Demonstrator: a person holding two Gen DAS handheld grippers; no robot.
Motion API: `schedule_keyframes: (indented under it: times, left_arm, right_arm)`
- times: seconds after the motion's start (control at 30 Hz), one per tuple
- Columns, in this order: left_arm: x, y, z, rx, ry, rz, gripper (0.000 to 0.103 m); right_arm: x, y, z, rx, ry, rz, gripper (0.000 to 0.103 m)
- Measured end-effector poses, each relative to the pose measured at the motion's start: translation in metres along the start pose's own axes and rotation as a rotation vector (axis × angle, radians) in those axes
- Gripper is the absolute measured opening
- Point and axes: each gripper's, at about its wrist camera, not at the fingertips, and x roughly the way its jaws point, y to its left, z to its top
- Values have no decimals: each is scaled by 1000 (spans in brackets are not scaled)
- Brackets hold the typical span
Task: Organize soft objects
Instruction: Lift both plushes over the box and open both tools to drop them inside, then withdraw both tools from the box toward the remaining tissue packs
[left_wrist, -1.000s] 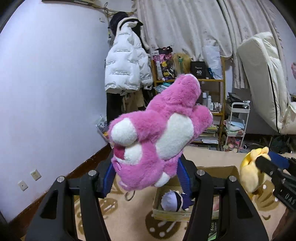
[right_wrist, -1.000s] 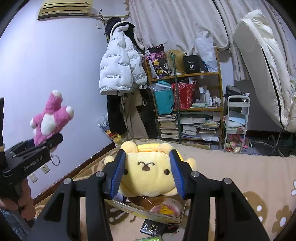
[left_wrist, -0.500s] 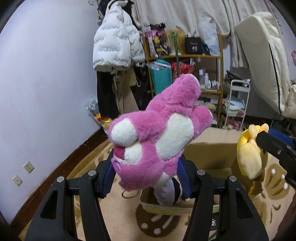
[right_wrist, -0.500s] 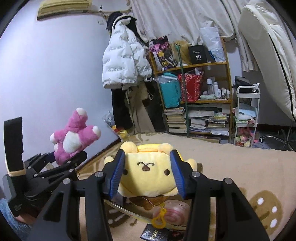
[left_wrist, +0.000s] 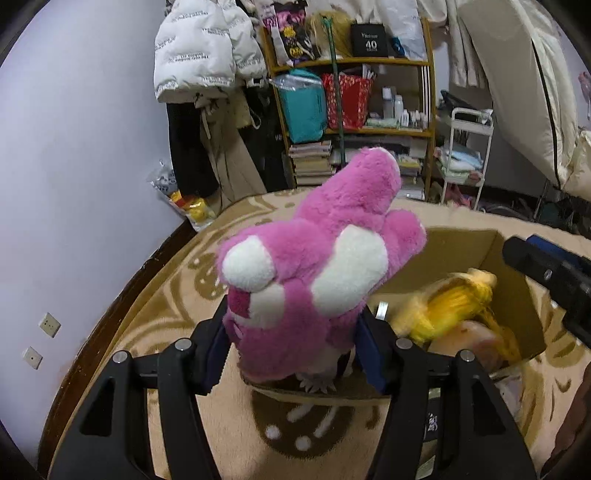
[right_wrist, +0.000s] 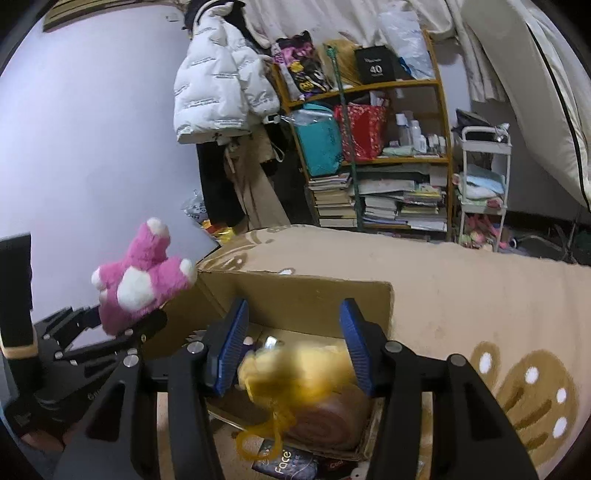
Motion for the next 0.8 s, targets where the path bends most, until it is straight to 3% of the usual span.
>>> schedule_keyframes:
  times: [0.33,0.47,0.53,0.63,0.77,0.8]
  left_arm:
    - [-11,-2,-12,37,20,3,64]
    - [-26,-2,-12,40,-15,1,76]
    - [-33,-2,-14,38,-25,2,79]
    - [-42,0,-18,35,-22,-10,82]
    - [-56,4,-20,13,-26,-13,86]
    - [-60,6,-20,4,-28,-13,91]
  right_arm:
    - [-5,-7,-4,18,40,13,55]
    - [-12,-9,-5,27,45,13,72]
    - [-19,-9,-5,26,35,9,77]
    - [-29,-7,-6,4,37,-22,94]
    - [-50,-2,-6,-17,18,-50,103]
    - [-55,0,-5,-23,9,-51,103]
